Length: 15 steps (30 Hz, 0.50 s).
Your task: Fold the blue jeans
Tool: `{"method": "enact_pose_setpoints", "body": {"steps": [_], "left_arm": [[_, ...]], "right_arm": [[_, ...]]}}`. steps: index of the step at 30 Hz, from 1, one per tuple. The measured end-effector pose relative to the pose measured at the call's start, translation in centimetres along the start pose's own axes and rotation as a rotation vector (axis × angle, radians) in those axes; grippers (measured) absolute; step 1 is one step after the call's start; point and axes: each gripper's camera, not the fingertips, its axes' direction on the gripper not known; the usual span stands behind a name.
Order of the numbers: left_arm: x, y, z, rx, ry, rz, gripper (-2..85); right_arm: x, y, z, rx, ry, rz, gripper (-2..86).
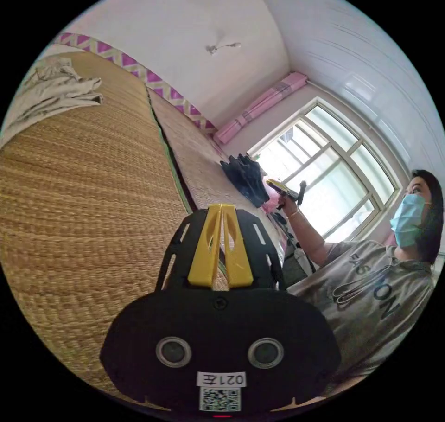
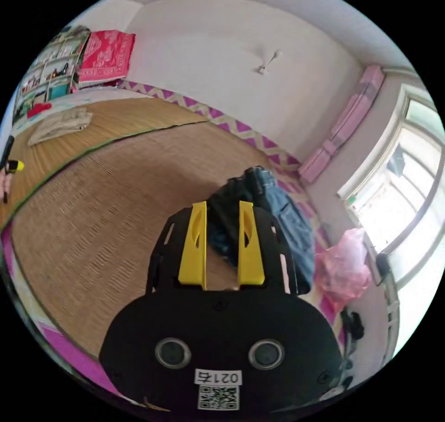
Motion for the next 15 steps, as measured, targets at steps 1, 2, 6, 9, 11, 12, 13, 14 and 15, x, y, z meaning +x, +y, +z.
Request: {"method": "enact_pose_setpoints", "body": {"steps": [1,2,6,9,11,12,13,14,15], "left_arm": [[1.4,-0.8,0.9,-0.032,0.014,0.045,-1.0],[1.9,-1.1,1.2,-0.043,0.028,0.063,-1.0],[2.7,-2.8,1.2,-0.023,0.139,0.048,-1.0],[4.4,-4.4,1.2,-0.015,0.141,0.062,-1.0],[5.7,-5.6,1.5,-0.03,0.113,0.069,-1.0],[6.3,-6.3,1.5,-0.03,0.109,0.068,-1.0],[6.8,-7.1,1.4,-0.024,0.113,0.065,-1.0],[7.0,-7.5,1.4,-0.021,0.114,0.061,-1.0],[7.4,-8.3,1.4,-0.019,0.118,0.055,-1.0]], "right_arm": [[0.7,0.1,0.2,0.025,0.033,-0.038,10.9],[1.2,-0.1,0.6,0.043,0.054,-0.071,11.2],[2.3,-1.9,3.0,0.026,0.048,-0.133,13.0],[2.8,-3.0,6.0,-0.028,0.053,-0.16,14.4],[3.0,-3.3,9.0,-0.088,0.064,-0.179,16.0],[3.0,-3.2,9.5,-0.091,0.065,-0.173,16.4],[3.2,-3.2,10.7,-0.11,0.064,-0.17,16.2],[3.4,-3.1,11.9,-0.135,0.046,-0.169,15.2],[3.5,-3.0,12.4,-0.147,0.025,-0.169,14.3]]}}
